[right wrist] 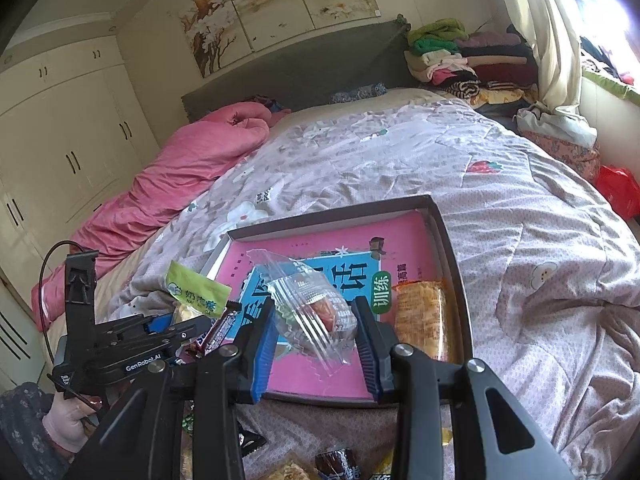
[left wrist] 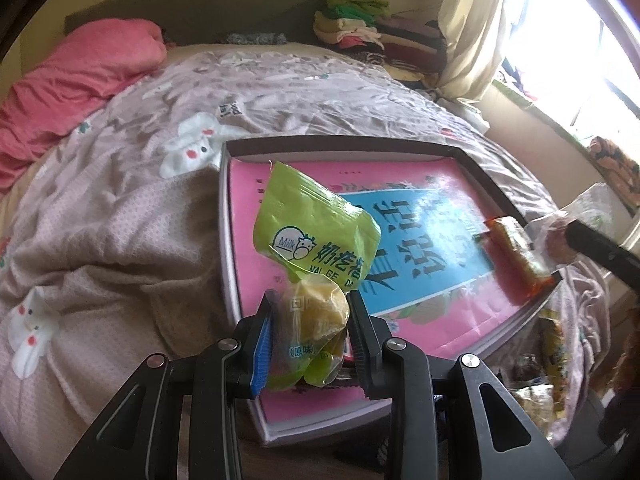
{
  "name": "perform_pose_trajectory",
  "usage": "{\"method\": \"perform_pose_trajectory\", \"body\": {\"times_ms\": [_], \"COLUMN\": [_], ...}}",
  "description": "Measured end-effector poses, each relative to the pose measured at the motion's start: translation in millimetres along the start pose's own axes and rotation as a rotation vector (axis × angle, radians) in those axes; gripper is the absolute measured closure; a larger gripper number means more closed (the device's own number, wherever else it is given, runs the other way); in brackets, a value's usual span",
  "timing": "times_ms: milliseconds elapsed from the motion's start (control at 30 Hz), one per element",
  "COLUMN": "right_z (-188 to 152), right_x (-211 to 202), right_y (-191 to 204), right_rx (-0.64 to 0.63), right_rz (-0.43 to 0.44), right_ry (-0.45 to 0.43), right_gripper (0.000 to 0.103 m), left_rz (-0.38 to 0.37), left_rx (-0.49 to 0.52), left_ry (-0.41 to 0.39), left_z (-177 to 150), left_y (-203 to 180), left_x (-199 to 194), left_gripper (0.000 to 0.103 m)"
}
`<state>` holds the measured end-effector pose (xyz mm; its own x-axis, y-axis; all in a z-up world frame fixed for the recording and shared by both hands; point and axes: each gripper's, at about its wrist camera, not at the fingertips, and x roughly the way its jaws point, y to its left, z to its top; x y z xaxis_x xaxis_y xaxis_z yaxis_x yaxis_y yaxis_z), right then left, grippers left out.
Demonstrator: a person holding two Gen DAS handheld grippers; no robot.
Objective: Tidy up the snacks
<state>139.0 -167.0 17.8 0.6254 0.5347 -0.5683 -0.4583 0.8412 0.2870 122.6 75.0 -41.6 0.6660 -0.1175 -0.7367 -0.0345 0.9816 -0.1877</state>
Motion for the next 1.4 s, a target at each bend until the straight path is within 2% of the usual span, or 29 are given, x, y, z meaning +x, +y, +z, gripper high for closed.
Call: {"method": "perform_pose_trajectory", "body": {"times_ms": [133, 333, 700, 967, 1167, 1400], "right_z": [-3.5, -10.0, -18.0, -17.7, -14.9, -17.1], "right_x": [6.2, 13.9, 33.8, 36.9, 38.6, 38.7], "right_y": [-4.1, -10.3, -13.8, -13.9, -26.1, -41.0], "right_rx": [0.013, 0.043, 0.073, 0.069, 0.110, 0.194], "right_rz": [0.002, 0.008, 0.024, 0.012, -0.034, -0.013], "right_ry": [0.018, 0.048, 0.116, 0.110, 0.099, 0.105], "right_gripper": [0.066, 0.066, 0.066, 0.066, 0.066, 0.065], "left_rz": [-0.077, -0.140, -0.161, -0.160, -0.161, -0.160], "left_rx": [-0.051, -0.082, -0.082, -0.082, -0.082, -0.082], "left_ry": [0.023, 0.042, 0.050, 0.050, 0.050, 0.050], "left_z": [-0.2, -0.1, 1.2, 1.3, 1.1, 1.1], "left_y": [4.9, 6.1, 8.6, 8.8, 8.7, 8.6], "left_x": [2.7, 6.0, 7.0, 7.8, 7.6, 7.2], "left_gripper": [0.068, 0.068, 0.068, 0.068, 0.068, 0.068]}}
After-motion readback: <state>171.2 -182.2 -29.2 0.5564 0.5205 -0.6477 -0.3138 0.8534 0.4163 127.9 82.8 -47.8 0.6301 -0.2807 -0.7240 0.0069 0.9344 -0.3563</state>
